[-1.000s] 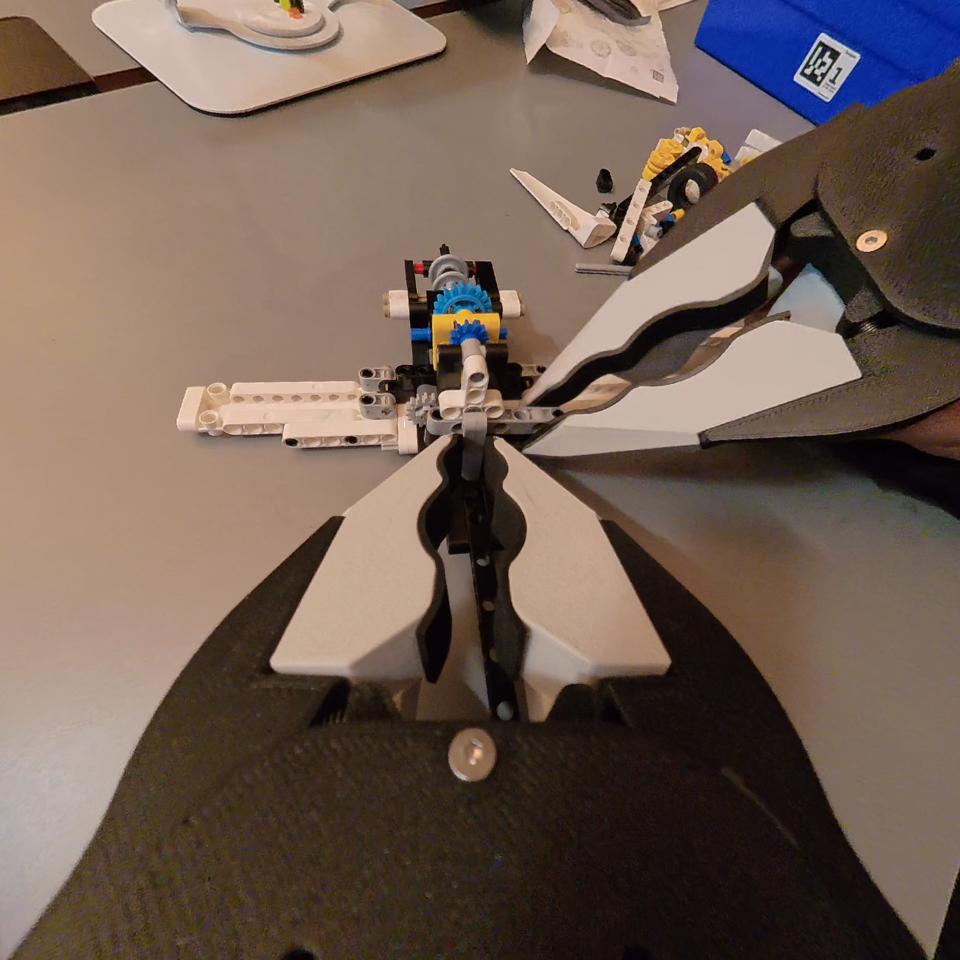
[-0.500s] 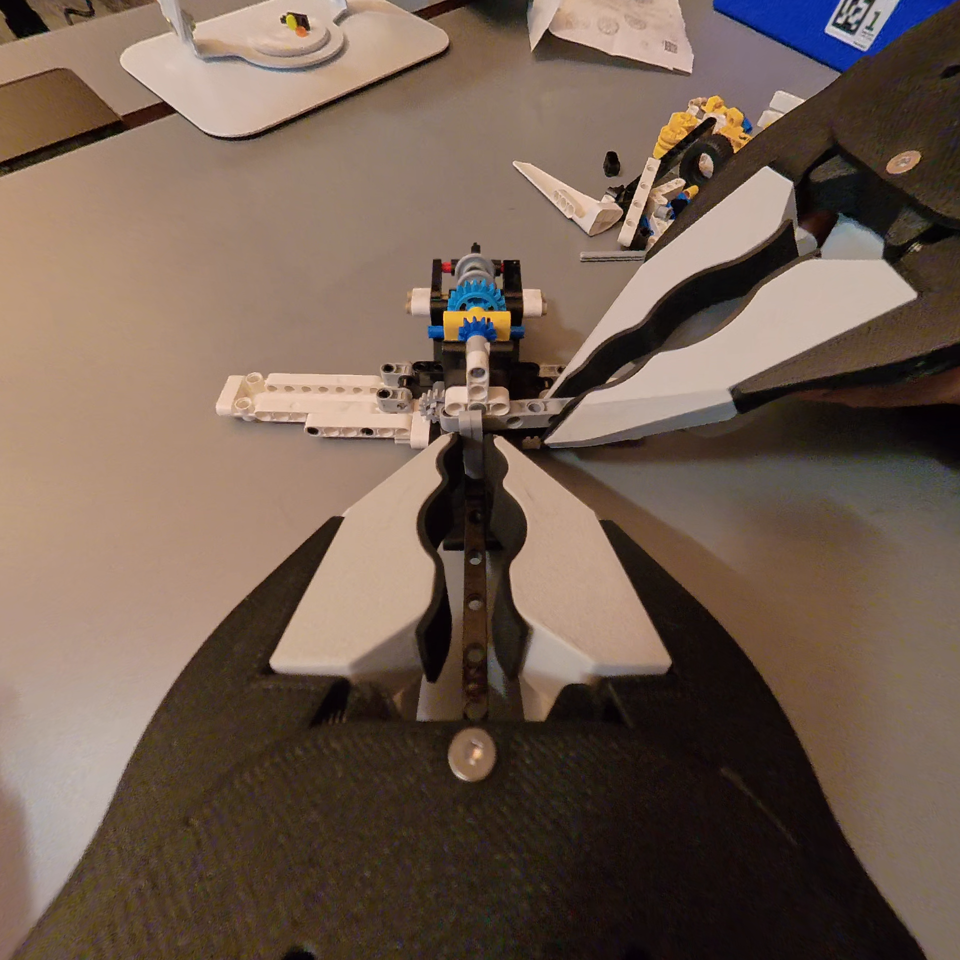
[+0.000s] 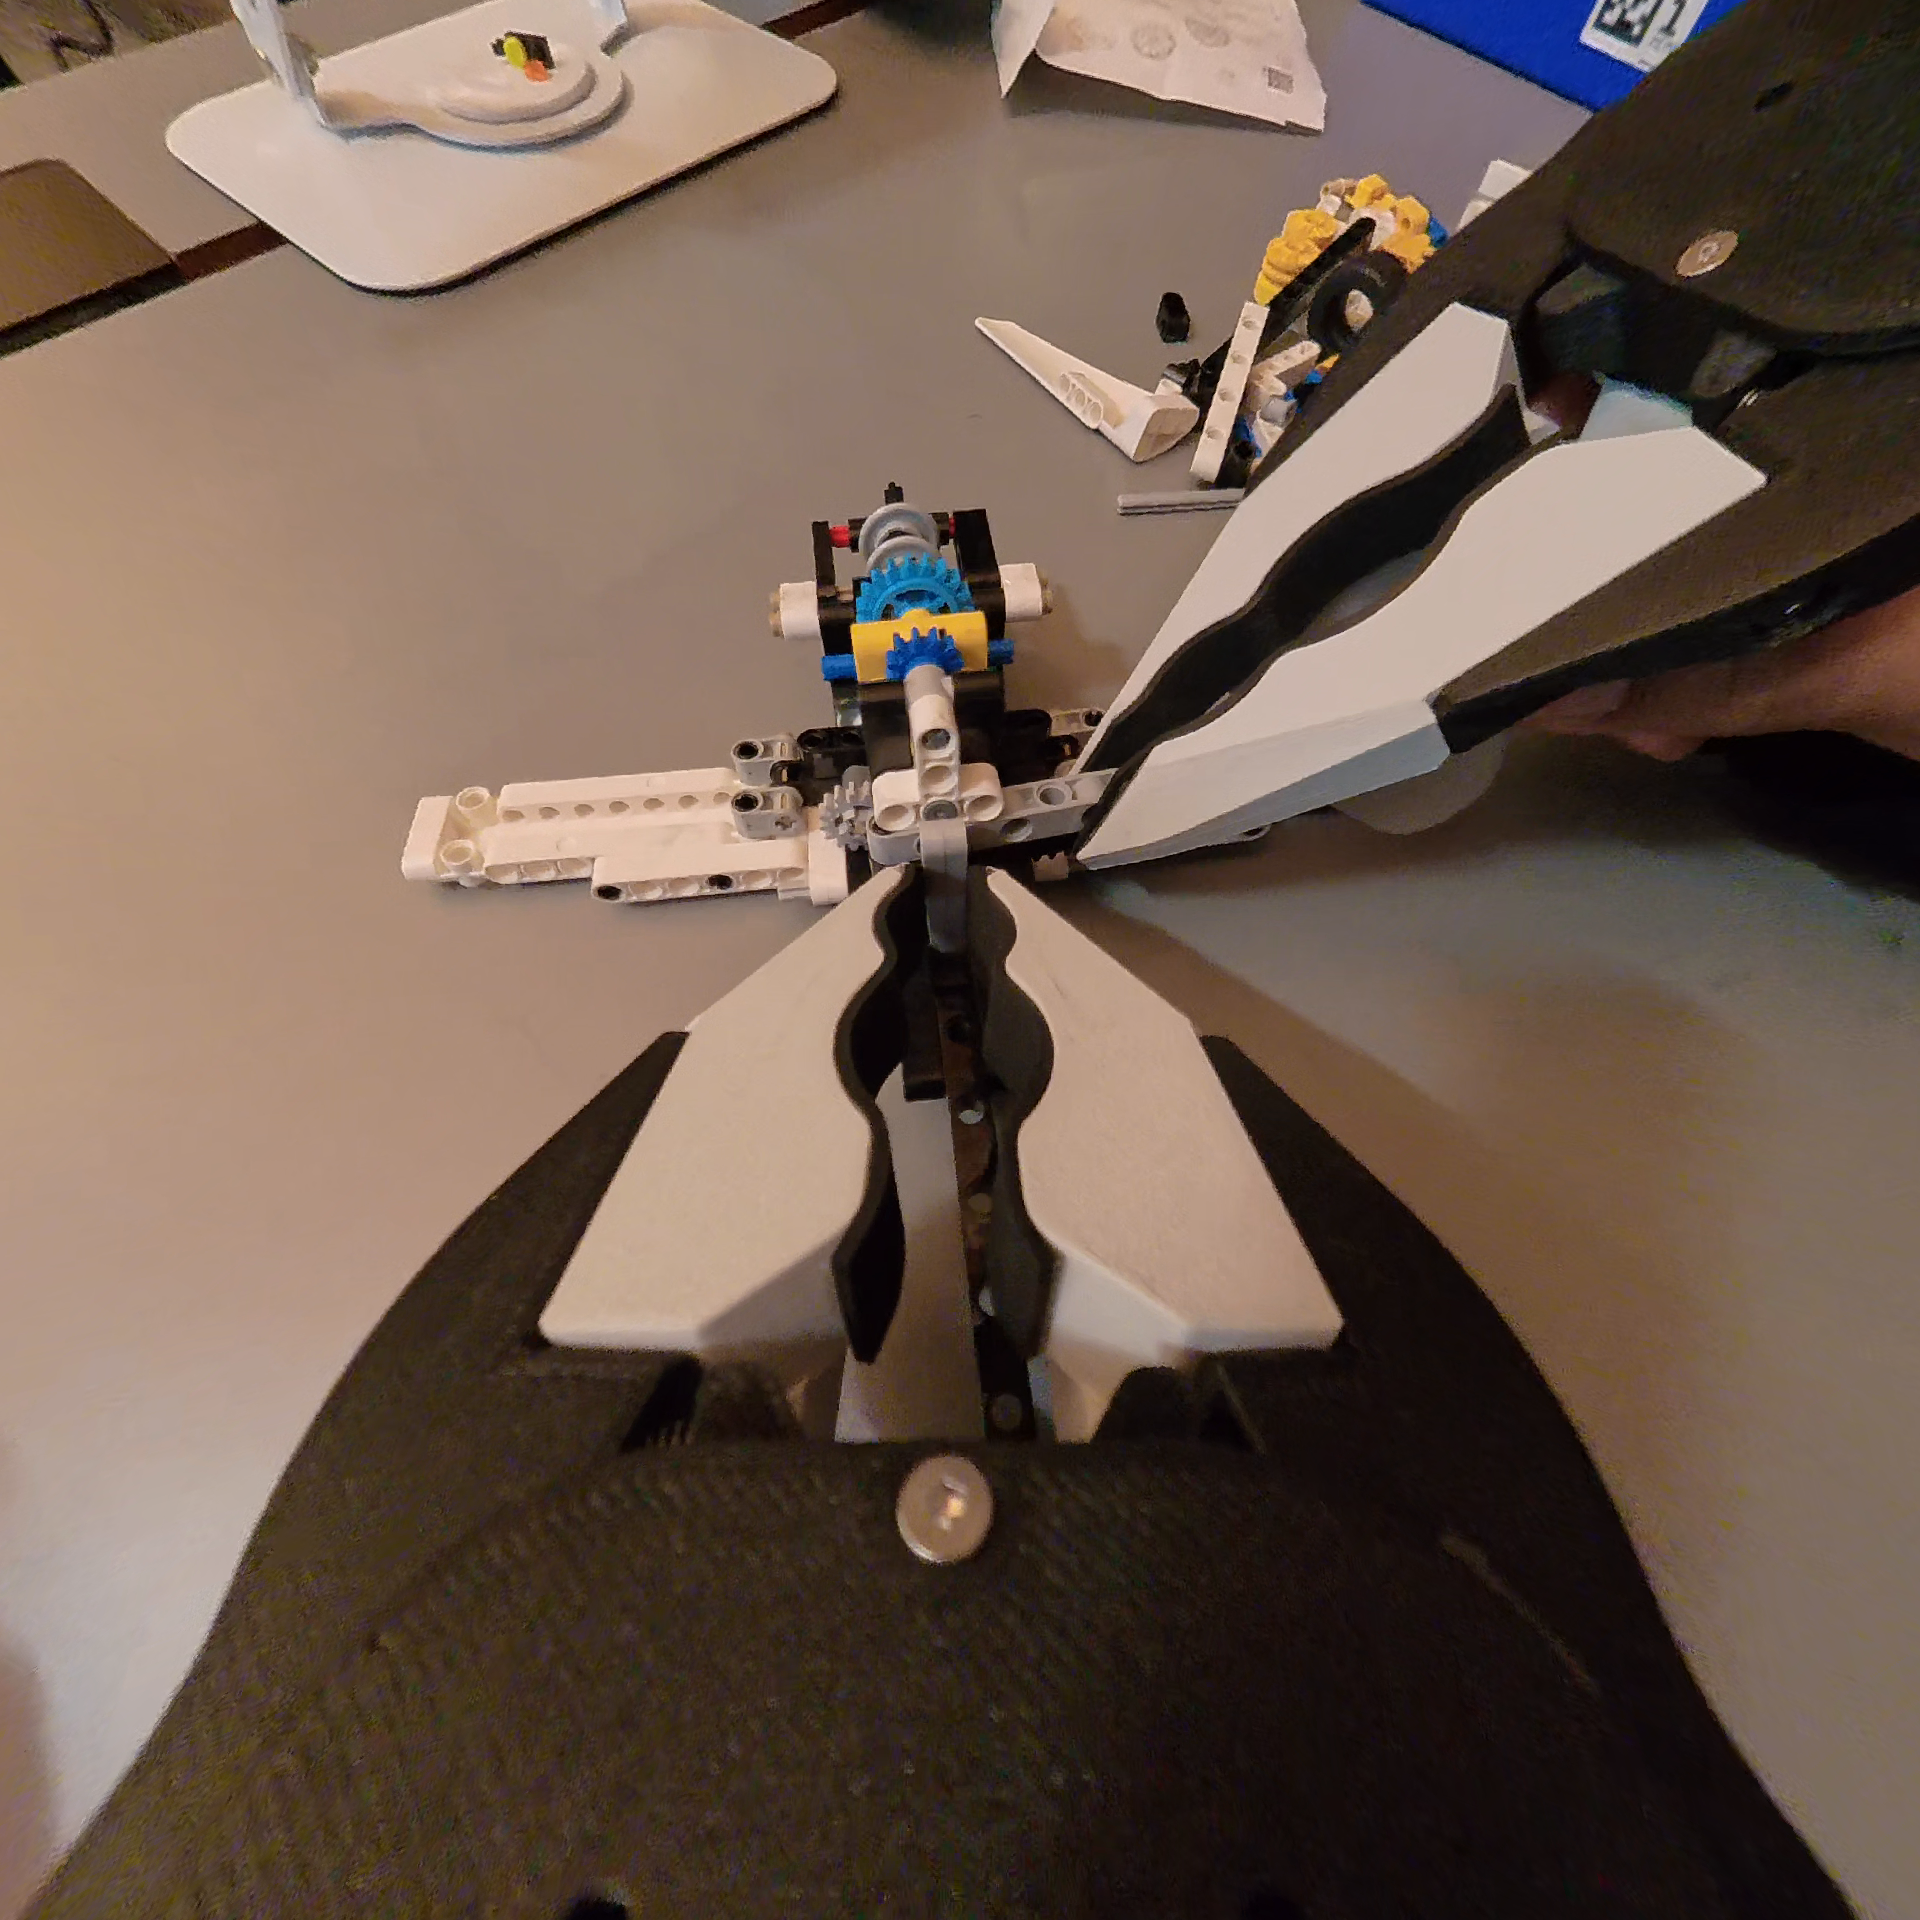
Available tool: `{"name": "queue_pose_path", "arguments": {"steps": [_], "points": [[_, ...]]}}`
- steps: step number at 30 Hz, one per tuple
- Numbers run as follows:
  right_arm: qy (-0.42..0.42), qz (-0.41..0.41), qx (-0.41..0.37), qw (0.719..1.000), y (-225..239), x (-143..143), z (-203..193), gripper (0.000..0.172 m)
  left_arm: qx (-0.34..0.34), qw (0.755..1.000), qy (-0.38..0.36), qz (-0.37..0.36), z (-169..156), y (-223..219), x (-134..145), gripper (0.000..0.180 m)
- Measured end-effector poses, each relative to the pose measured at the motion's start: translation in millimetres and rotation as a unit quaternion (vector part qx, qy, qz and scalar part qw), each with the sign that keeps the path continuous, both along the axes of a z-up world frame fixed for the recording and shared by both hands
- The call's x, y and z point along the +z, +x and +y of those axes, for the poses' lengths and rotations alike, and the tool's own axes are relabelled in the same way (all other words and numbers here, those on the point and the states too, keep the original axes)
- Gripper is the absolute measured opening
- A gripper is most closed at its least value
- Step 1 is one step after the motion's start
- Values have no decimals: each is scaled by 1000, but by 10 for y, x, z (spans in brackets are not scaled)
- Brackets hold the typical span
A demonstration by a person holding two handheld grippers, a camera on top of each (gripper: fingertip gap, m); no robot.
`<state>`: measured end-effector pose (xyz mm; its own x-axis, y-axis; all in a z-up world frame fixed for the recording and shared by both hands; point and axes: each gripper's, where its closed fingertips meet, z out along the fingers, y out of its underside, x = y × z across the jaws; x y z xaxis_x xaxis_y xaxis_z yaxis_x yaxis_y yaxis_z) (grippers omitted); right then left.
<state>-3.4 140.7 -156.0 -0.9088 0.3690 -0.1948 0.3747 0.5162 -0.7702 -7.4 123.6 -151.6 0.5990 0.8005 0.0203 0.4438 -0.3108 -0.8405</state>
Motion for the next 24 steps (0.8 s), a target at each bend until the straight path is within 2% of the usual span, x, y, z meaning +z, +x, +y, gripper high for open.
{"name": "queue_pose_path", "arguments": {"steps": [5,11,14,24], "points": [[-5,1,4,1000,-3,7,-3,6,-7,1000,27,-10,-4,4,25,6],[0,17,-6,1000,-83,-10,61,6,13,988,149,-34,-146,-41,170,14],[3,28,-3,1000,-82,-7,60,6,21,982,184,-49,-194,-65,181,14],[21,71,4,997,-98,-20,63,6,11,980,187,-69,-147,-45,140,14]]}}
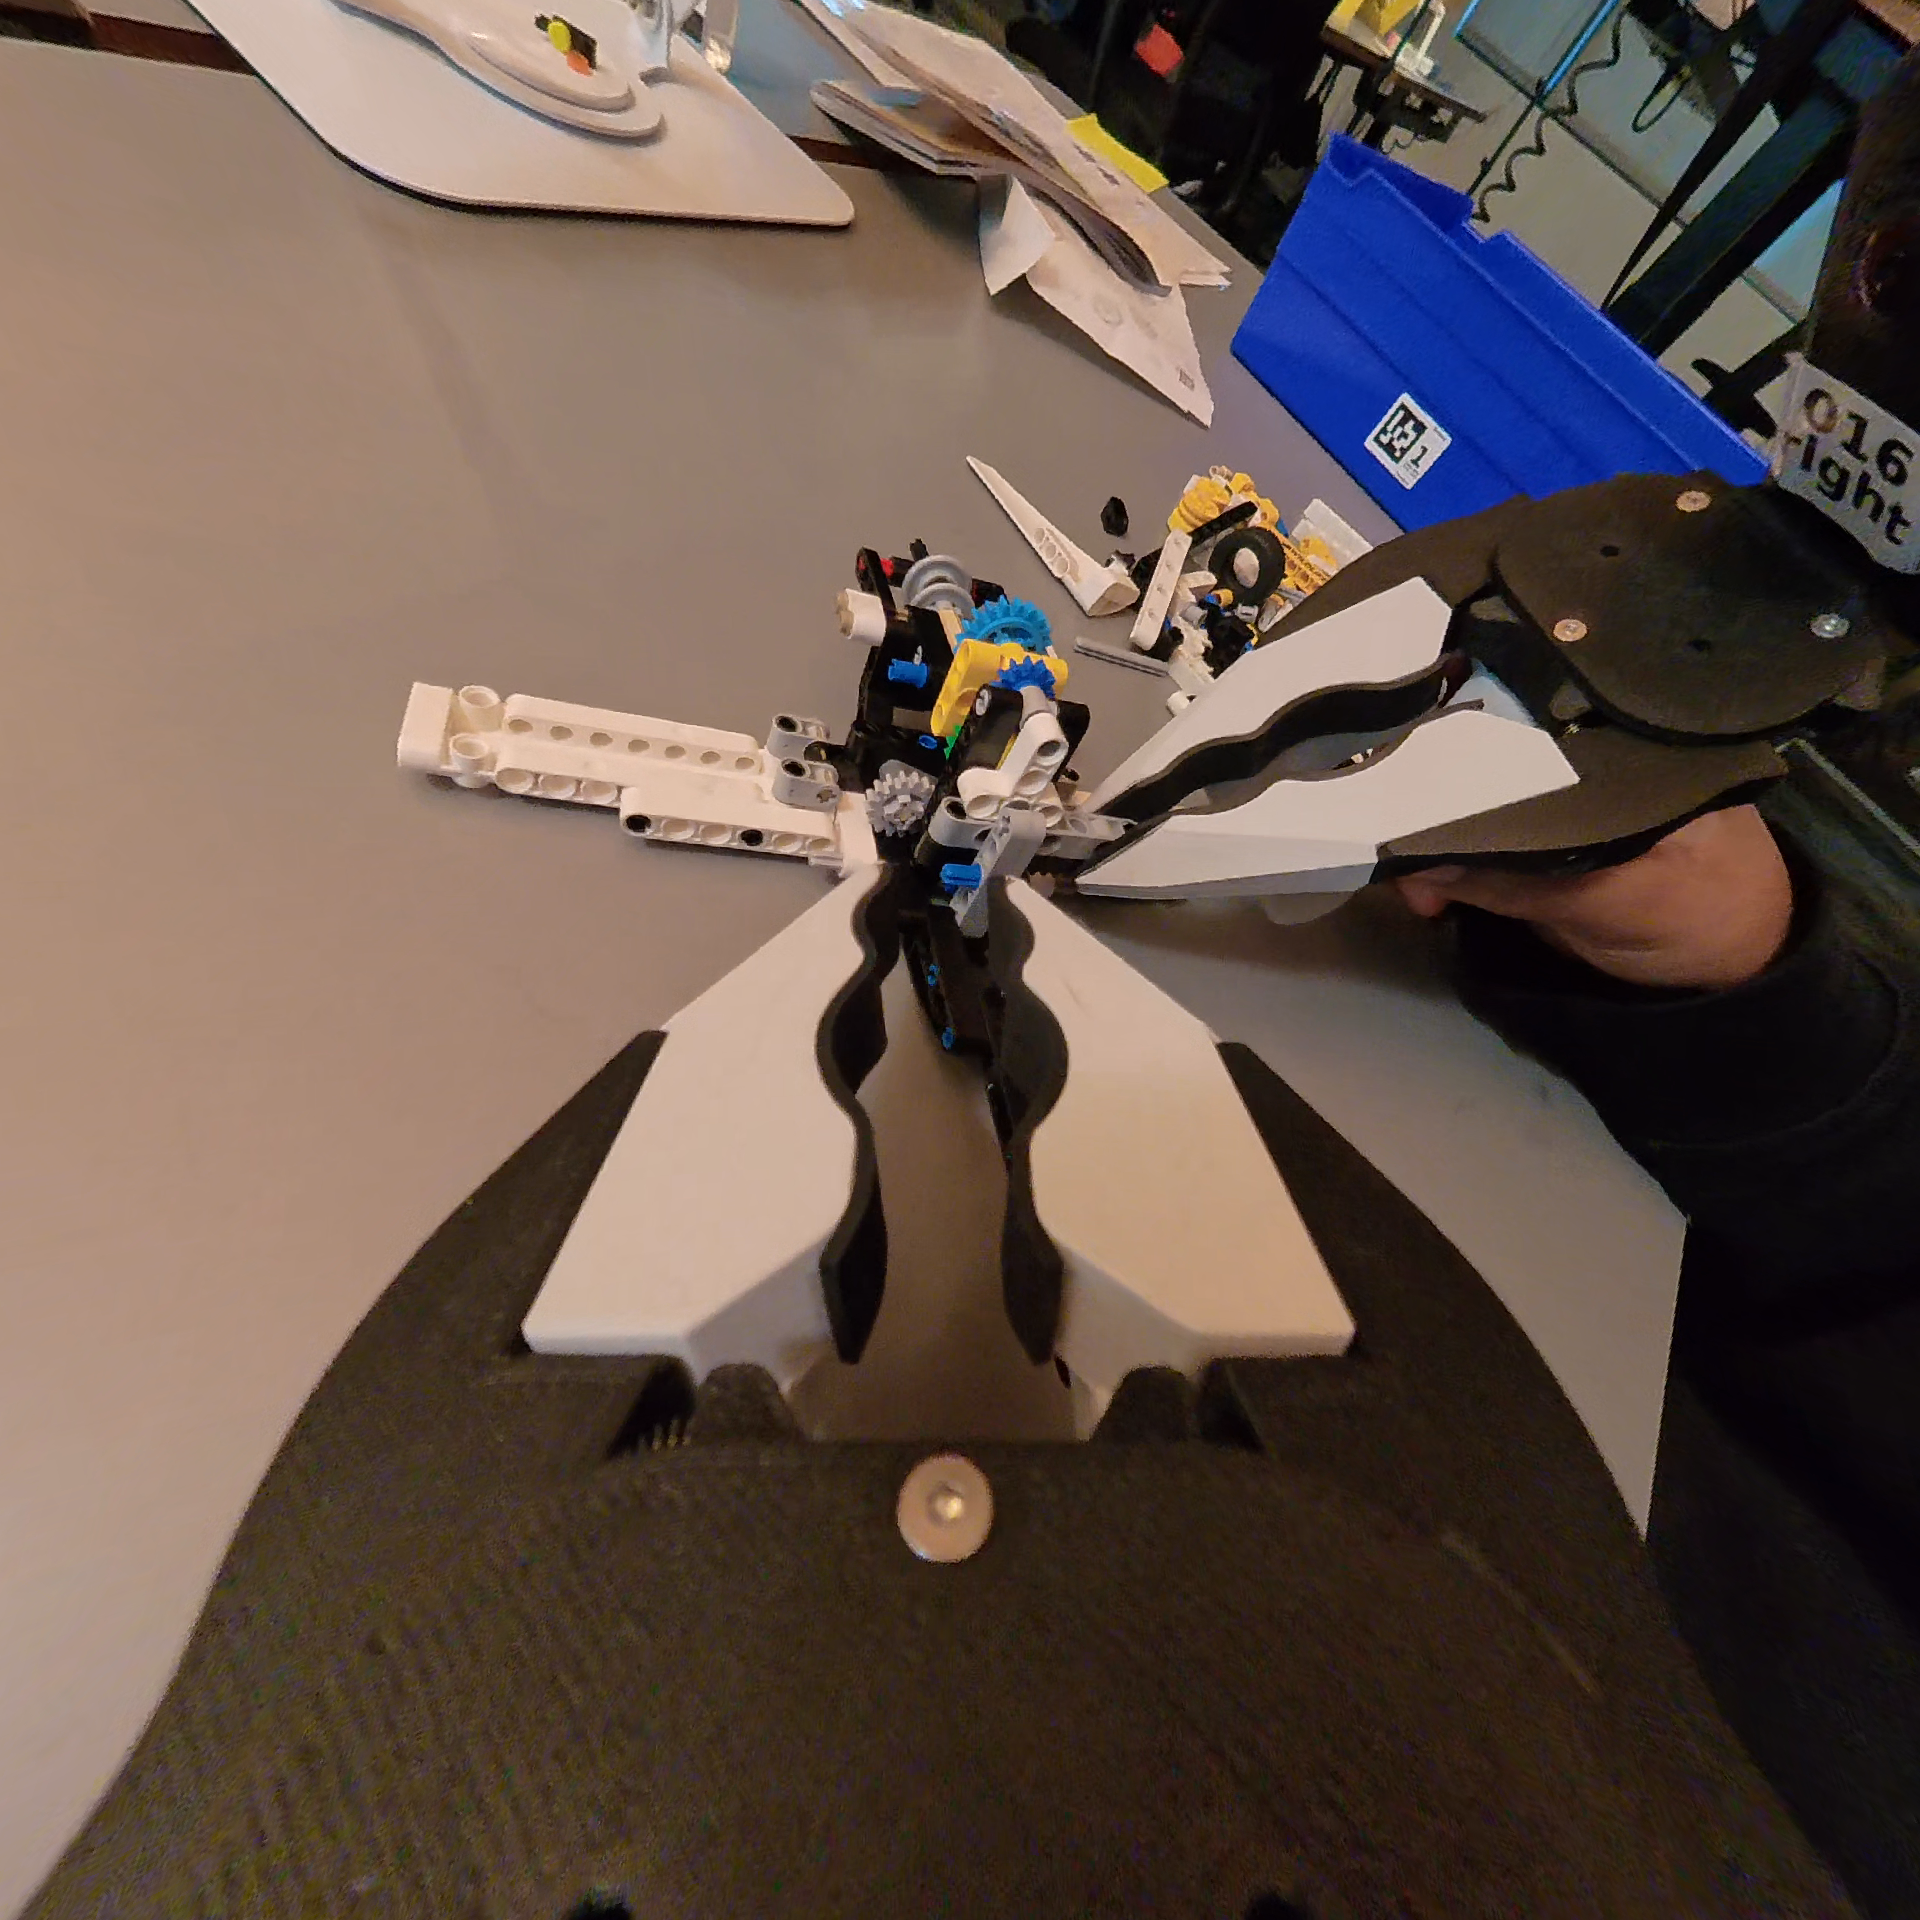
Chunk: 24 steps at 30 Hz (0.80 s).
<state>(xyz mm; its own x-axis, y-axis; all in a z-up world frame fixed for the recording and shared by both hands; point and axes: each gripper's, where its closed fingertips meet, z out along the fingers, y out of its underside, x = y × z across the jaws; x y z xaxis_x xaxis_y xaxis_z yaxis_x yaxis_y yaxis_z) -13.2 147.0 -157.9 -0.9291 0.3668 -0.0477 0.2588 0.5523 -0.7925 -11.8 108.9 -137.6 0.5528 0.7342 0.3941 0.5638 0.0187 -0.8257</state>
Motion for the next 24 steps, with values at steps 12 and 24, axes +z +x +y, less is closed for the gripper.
{"name": "queue_pose_path", "arguments": {"steps": [12,24], "points": [[5,15,-1,1000,-19,5,1,7,-15,999,-39,12,144,-15,-33,19],[12,22,-2,1000,-13,-3,-13,7,-13,992,-113,52,222,-74,-25,5]]}}
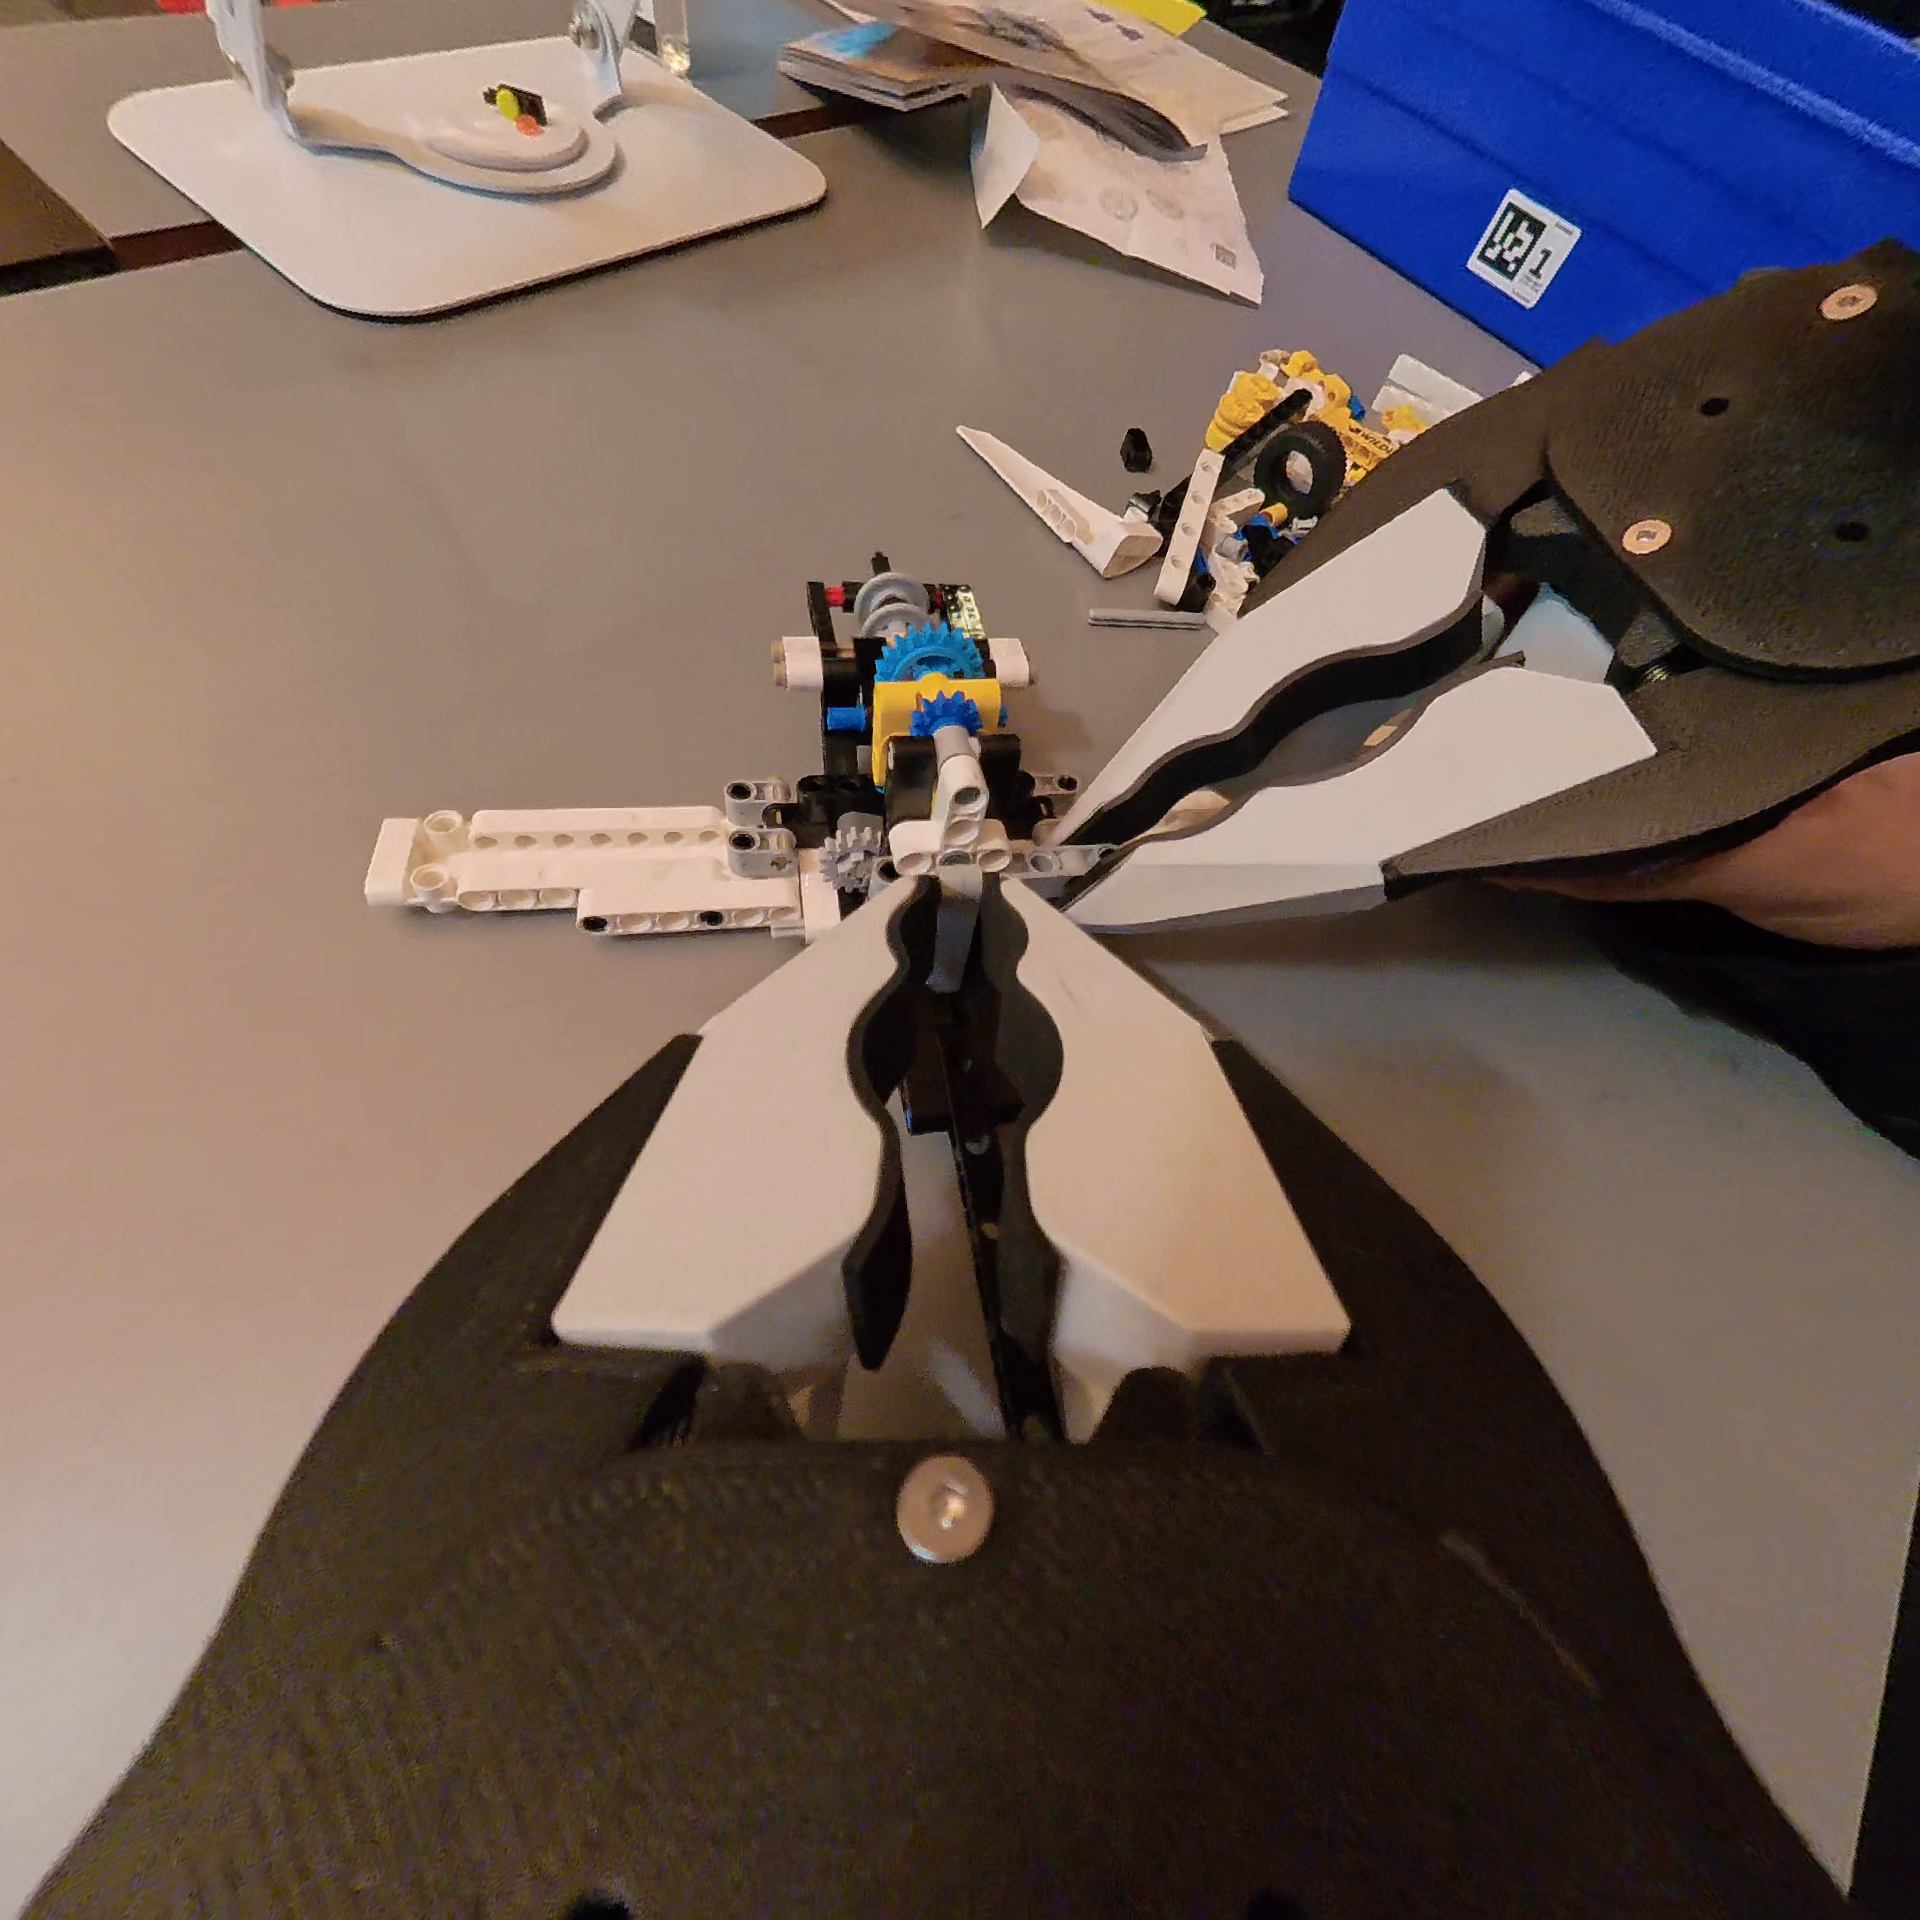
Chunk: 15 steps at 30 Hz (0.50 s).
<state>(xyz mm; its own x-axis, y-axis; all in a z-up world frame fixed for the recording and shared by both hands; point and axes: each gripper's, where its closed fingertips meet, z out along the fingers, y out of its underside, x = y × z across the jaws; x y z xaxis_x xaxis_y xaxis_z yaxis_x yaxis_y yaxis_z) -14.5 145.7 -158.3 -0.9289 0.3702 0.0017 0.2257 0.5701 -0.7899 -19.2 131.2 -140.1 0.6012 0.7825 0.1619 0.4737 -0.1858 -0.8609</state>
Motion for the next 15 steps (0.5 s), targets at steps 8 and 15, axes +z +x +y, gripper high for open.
{"name": "queue_pose_path", "arguments": {"steps": [8,15], "points": [[-27,-70,-23,997,27,8,-12,6,0,999,-35,28,-50,106,-16,6],[-43,-99,-35,994,11,8,-19,7,-2,994,-87,65,-55,142,-25,7]]}}
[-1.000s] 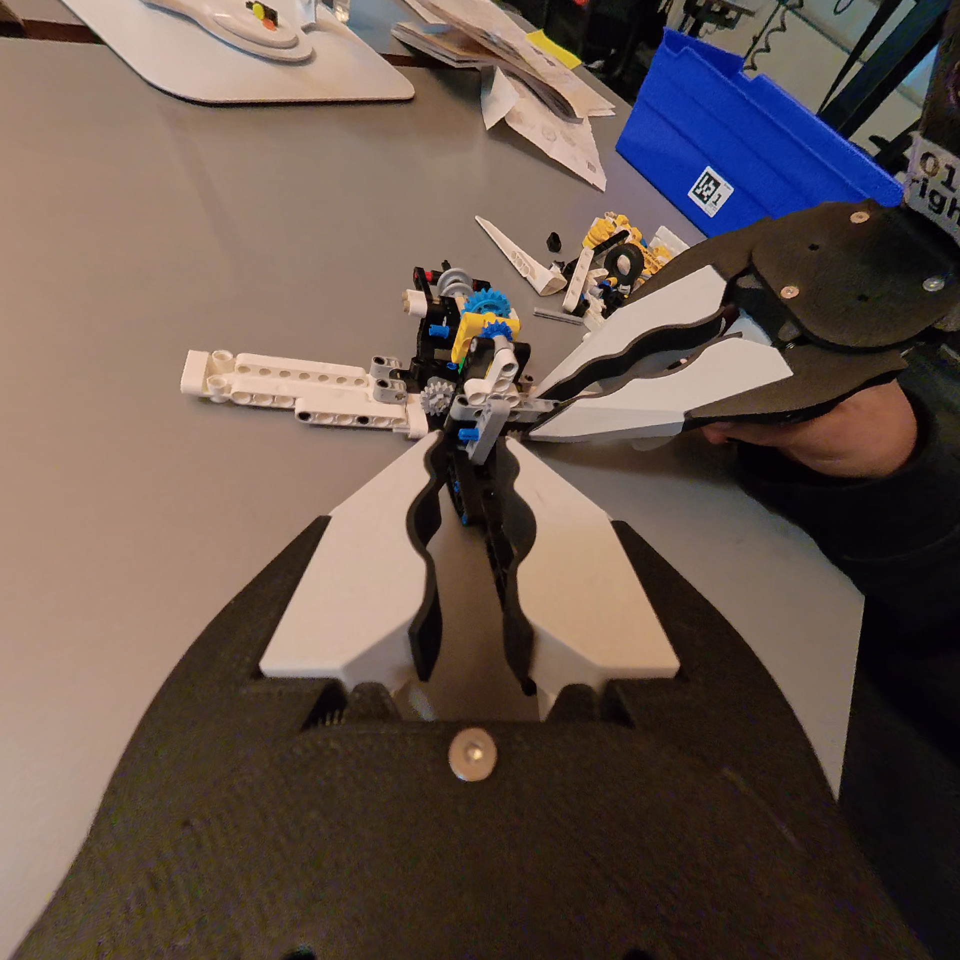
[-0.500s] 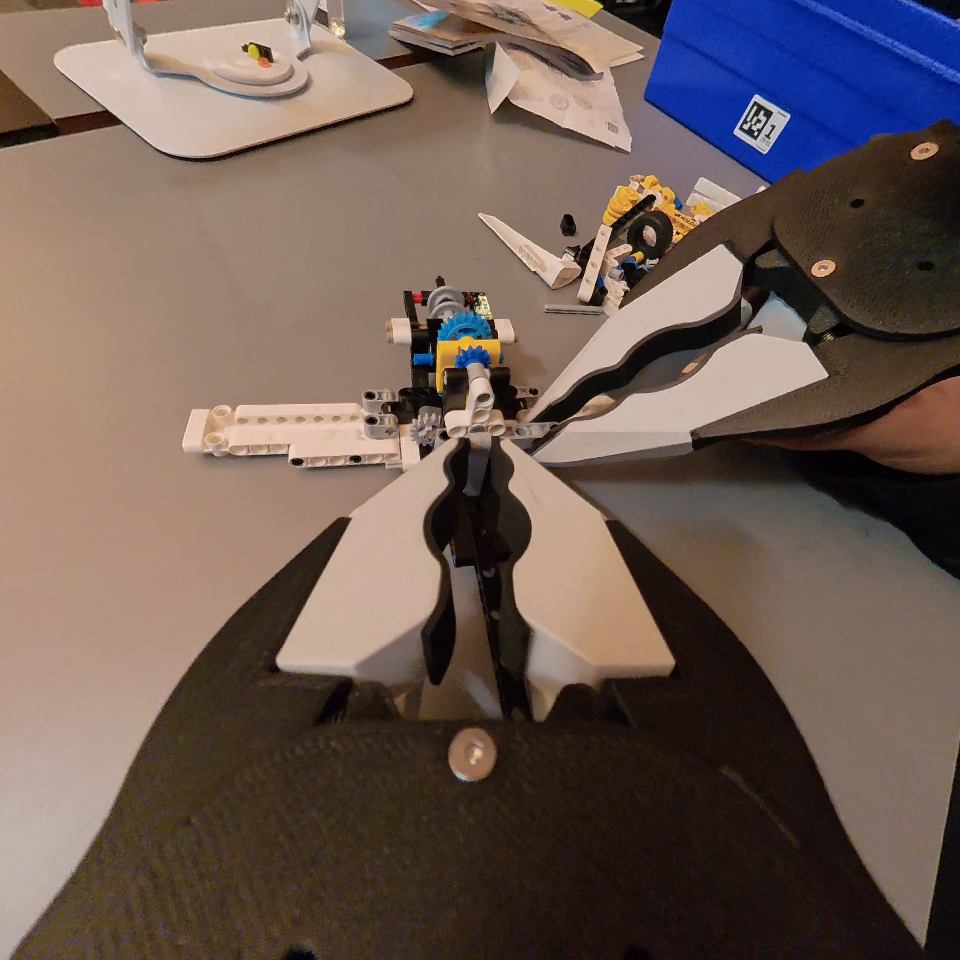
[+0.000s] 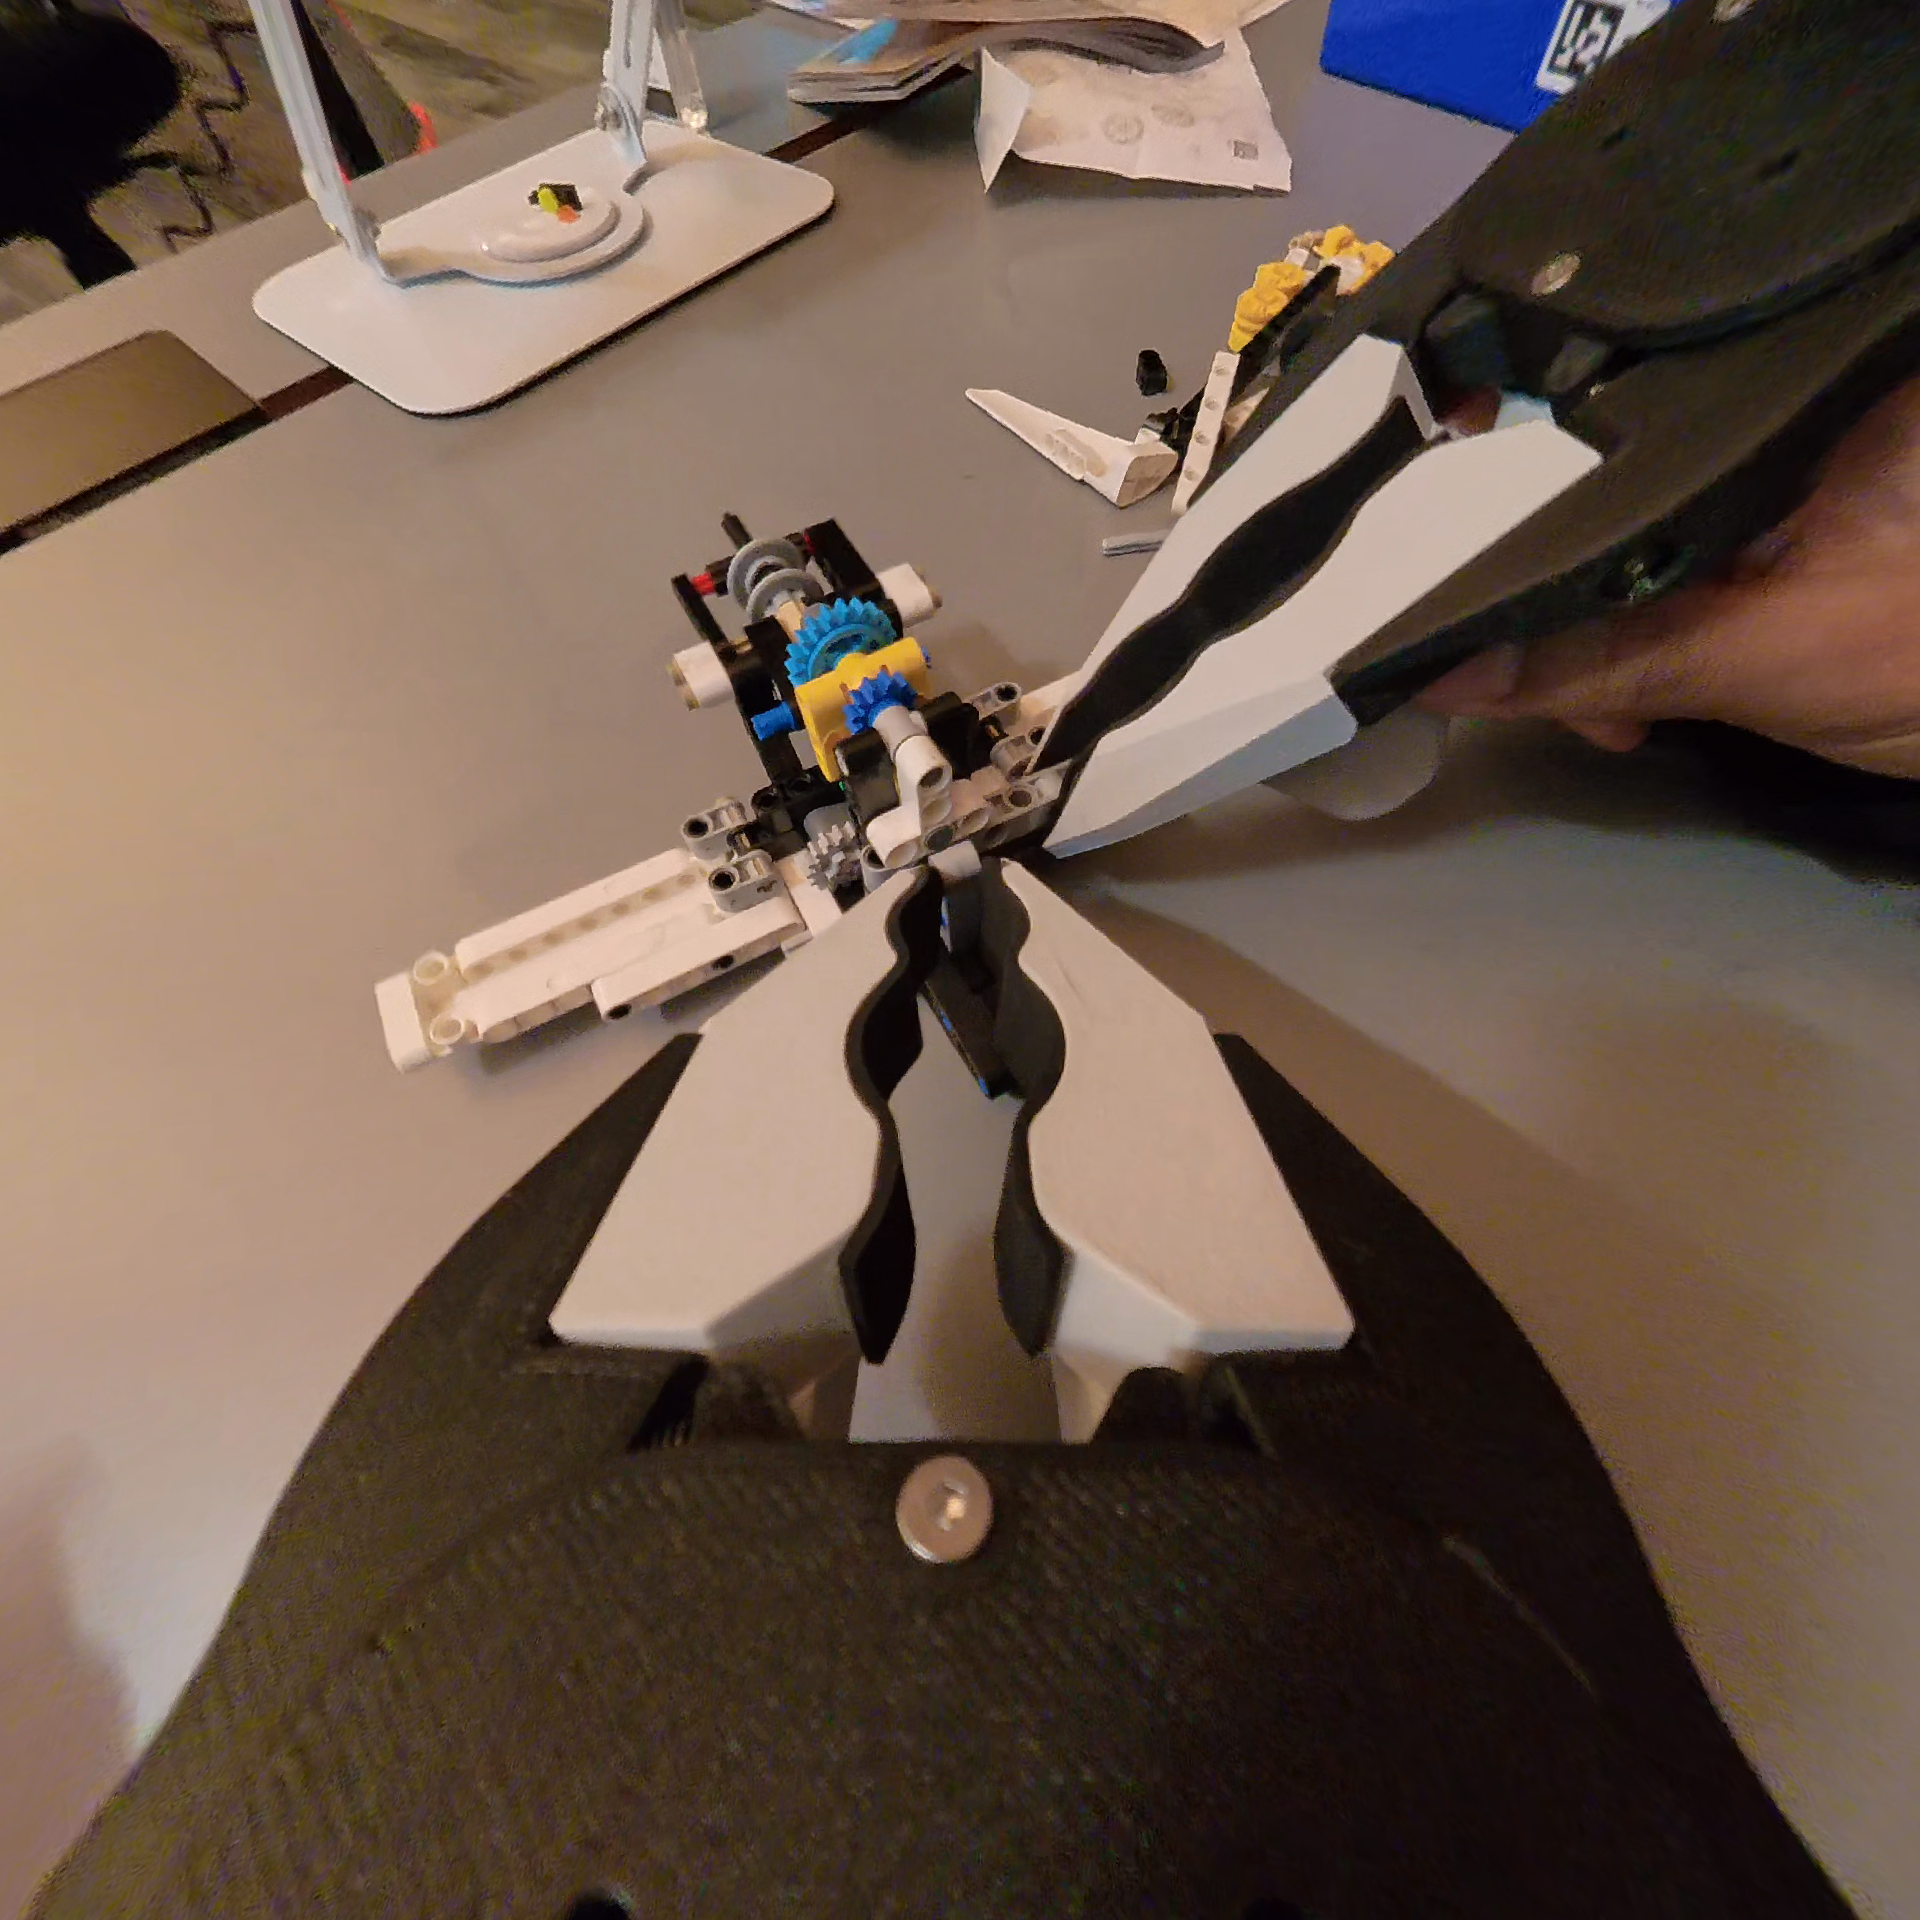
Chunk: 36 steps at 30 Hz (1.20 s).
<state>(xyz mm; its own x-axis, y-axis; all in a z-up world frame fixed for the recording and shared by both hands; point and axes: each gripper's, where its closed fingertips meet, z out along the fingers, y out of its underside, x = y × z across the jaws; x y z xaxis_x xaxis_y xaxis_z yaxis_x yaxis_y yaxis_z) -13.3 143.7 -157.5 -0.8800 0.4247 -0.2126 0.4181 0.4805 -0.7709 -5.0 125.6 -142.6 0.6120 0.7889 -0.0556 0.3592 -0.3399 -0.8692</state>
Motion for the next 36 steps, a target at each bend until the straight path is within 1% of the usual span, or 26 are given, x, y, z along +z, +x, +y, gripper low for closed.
{"name": "queue_pose_path", "arguments": {"steps": [6,7,9,13,22,25,30,33,36], "points": [[-7,-7,-15,1000,-46,0,2,8,-6,995,-82,54,9,22,-12,6],[-8,-8,-18,1000,-58,0,7,8,-13,994,-88,57,27,41,-18,3],[-10,-10,-22,1000,-77,-1,22,9,-11,994,-87,60,35,55,-16,2],[-4,-2,-11,1000,-56,-7,4,10,-8,998,-53,39,9,47,-9,2],[-4,9,13,1000,-28,-17,-11,10,-6,998,-48,37,-13,28,-2,2],[-3,23,27,999,-14,-21,-29,10,-2,999,-39,32,-28,17,4,3],[16,71,36,997,-19,-31,-30,12,-1,999,-31,38,-36,16,34,3],[46,103,36,993,-41,-70,-15,17,2,999,4,47,-68,13,124,2],[56,126,32,990,-61,-51,-3,18,16,998,57,34,-151,-21,187,8]]}}
